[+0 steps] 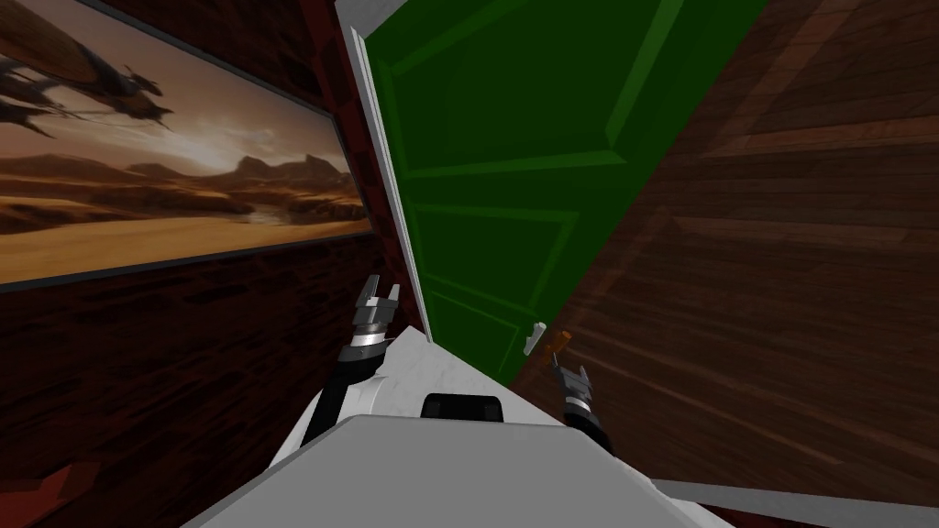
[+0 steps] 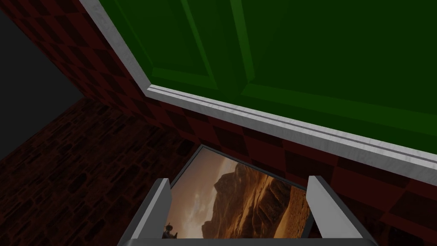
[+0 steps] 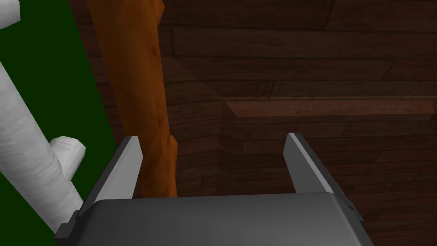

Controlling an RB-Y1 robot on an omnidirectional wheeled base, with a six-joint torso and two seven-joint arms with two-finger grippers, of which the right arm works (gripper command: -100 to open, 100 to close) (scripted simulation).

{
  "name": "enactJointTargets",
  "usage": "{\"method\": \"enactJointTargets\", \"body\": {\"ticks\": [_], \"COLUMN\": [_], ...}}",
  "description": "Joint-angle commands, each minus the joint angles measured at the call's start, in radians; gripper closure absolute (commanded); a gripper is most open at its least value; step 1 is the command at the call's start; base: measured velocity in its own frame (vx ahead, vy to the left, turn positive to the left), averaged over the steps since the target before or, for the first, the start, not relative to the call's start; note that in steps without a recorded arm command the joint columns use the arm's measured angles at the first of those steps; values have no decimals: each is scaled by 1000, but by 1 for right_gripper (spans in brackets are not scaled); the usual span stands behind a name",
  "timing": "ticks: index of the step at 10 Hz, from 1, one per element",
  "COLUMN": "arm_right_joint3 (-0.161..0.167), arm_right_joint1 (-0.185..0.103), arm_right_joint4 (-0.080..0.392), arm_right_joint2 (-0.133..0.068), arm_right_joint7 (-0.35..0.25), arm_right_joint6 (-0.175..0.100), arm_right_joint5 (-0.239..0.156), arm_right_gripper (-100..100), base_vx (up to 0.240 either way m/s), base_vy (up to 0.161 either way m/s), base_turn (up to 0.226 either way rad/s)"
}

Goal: Pull the door open

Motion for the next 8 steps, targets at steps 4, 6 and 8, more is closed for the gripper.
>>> {"method": "enactJointTargets", "body": {"ticks": [4, 6, 8], "arm_right_joint3": [11, 11, 11], "arm_right_joint1": [2, 2, 2], "arm_right_joint4": [-9, -9, -9], "arm_right_joint2": [9, 9, 9], "arm_right_joint7": [4, 4, 4], "arm_right_joint6": [6, 6, 6], "arm_right_joint5": [4, 4, 4], "arm_right_gripper": [-100, 100, 100], "base_vx": [56, -9, 6], "base_vy": [0, 20, 18], "base_turn": [8, 34, -15]}}
